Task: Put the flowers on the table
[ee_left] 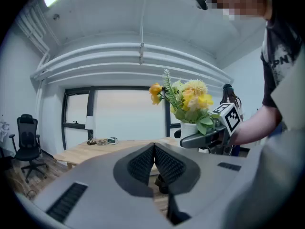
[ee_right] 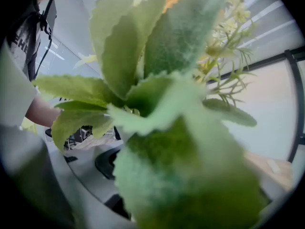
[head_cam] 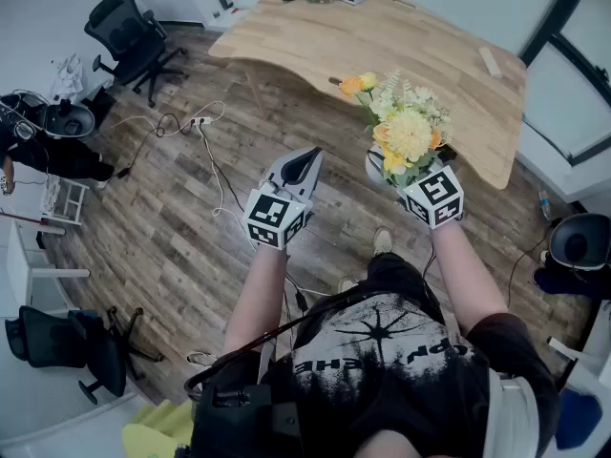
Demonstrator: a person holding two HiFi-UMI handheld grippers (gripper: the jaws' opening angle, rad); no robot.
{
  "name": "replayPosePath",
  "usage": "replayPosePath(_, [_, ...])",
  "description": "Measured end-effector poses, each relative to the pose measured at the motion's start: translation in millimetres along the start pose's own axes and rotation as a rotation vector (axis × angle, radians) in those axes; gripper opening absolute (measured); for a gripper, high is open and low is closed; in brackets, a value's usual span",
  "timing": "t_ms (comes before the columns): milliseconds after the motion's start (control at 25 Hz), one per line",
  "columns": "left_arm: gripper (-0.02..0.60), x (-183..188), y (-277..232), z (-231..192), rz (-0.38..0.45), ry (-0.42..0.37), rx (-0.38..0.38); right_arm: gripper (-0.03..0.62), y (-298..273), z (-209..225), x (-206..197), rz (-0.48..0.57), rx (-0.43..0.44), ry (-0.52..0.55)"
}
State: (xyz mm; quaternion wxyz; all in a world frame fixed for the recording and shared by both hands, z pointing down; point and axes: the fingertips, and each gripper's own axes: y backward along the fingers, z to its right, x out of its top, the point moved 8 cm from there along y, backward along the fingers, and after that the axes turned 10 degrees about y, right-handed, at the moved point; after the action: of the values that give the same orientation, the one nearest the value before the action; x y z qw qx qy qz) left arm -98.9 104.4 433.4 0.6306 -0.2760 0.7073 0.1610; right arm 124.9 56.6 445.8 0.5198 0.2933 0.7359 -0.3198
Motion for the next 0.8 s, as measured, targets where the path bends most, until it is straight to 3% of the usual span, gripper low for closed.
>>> replayPosePath(440, [0.014, -2, 8, 28, -0.030, -0.026, -0.031, 0.259, 16, -12, 10, 0.004, -0.017, -0.019])
replayPosePath(800, [0.014, -7, 7, 33, -0.019, 0.014, -0.040, 0.259, 22, -12, 8, 0.010, -0.022, -0.016])
